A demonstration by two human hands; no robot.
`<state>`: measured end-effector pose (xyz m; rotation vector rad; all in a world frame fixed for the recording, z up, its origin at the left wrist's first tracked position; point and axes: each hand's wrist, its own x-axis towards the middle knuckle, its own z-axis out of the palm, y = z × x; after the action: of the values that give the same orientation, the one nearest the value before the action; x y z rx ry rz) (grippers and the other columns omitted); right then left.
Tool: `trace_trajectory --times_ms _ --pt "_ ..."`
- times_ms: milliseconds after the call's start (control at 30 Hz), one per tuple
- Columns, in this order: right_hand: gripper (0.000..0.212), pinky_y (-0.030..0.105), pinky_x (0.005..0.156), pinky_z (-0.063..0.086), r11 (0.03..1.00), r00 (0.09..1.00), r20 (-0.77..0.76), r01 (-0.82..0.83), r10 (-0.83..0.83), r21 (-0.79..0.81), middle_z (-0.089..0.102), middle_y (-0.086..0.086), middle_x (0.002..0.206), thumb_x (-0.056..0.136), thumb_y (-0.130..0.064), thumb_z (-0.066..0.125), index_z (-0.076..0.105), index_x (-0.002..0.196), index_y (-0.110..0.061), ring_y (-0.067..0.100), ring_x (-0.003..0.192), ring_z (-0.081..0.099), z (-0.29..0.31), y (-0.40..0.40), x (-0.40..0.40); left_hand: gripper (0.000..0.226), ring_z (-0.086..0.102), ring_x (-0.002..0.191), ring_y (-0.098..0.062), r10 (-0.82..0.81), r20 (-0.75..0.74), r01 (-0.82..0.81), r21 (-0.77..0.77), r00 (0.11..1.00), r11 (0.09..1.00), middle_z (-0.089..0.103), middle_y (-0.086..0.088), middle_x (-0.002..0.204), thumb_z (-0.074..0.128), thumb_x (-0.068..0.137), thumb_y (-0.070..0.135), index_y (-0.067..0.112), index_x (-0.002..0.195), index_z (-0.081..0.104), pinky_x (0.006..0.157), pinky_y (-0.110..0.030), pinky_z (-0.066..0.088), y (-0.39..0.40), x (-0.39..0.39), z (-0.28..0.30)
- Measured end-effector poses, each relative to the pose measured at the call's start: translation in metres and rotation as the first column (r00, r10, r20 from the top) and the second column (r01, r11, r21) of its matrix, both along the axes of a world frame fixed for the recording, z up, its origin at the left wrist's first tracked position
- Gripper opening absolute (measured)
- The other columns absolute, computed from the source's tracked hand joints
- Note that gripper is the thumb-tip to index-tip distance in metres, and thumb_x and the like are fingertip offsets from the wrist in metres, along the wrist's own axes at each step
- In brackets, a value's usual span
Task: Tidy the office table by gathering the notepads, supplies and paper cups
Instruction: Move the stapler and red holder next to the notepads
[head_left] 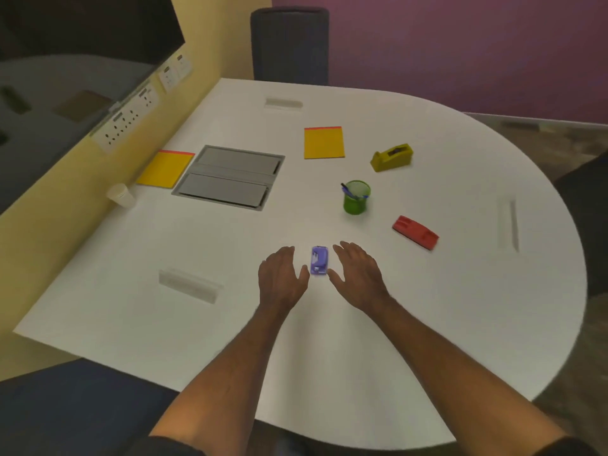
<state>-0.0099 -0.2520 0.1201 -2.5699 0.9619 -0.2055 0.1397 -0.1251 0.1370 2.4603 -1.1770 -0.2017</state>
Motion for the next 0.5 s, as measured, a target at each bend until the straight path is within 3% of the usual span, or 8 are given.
trace_trajectory --times_ms 67,133,367,500 --pt "0.061 0.039 0.118 0.031 0.999 0.999 -0.019 0.036 -0.036 -0.017 0.039 0.004 0.16 0.1 -0.048 0.051 0.041 0.153 -0.019 0.024 0.149 0.033 -0.005 -0.004 -0.044 0.037 0.067 0.099 -0.034 -0.035 0.015 0.036 -0.047 0.999 0.998 0.07 -0.011 0.111 0.064 0.087 0.029 0.007 0.117 0.065 0.088 -0.04 0.051 -0.006 -0.042 -0.001" --pt "0.061 0.041 0.118 0.032 0.997 0.997 -0.022 0.072 -0.073 -0.023 0.039 0.004 0.16 0.1 -0.05 0.05 0.042 0.152 -0.02 0.024 0.15 0.033 -0.01 -0.007 -0.085 0.039 0.066 0.096 -0.03 -0.062 0.015 0.062 -0.022 0.998 0.998 0.069 -0.007 0.109 0.061 0.088 0.032 0.009 0.118 0.063 0.087 -0.04 0.051 -0.011 -0.079 0.0" --pt "0.06 0.044 0.118 0.032 0.989 0.988 -0.049 0.146 -0.146 0.011 0.038 0.002 0.161 0.1 -0.05 0.049 0.041 0.152 -0.021 0.024 0.151 0.03 -0.026 -0.014 -0.184 0.056 0.059 0.123 -0.027 -0.088 0.017 0.087 0.063 0.996 0.994 0.062 -0.005 0.137 0.055 0.094 0.042 0.011 0.14 0.055 0.103 -0.038 0.044 -0.014 -0.161 -0.017" --pt "0.059 0.044 0.118 0.033 0.984 0.983 -0.052 0.177 -0.175 0.038 0.039 0.002 0.161 0.1 -0.048 0.052 0.043 0.152 -0.02 0.023 0.151 0.031 -0.034 -0.02 -0.201 0.057 0.056 0.127 -0.025 -0.068 0.016 0.066 0.082 0.998 0.994 0.059 -0.004 0.141 0.054 0.094 0.043 0.012 0.141 0.054 0.106 -0.037 0.042 -0.019 -0.172 -0.024"
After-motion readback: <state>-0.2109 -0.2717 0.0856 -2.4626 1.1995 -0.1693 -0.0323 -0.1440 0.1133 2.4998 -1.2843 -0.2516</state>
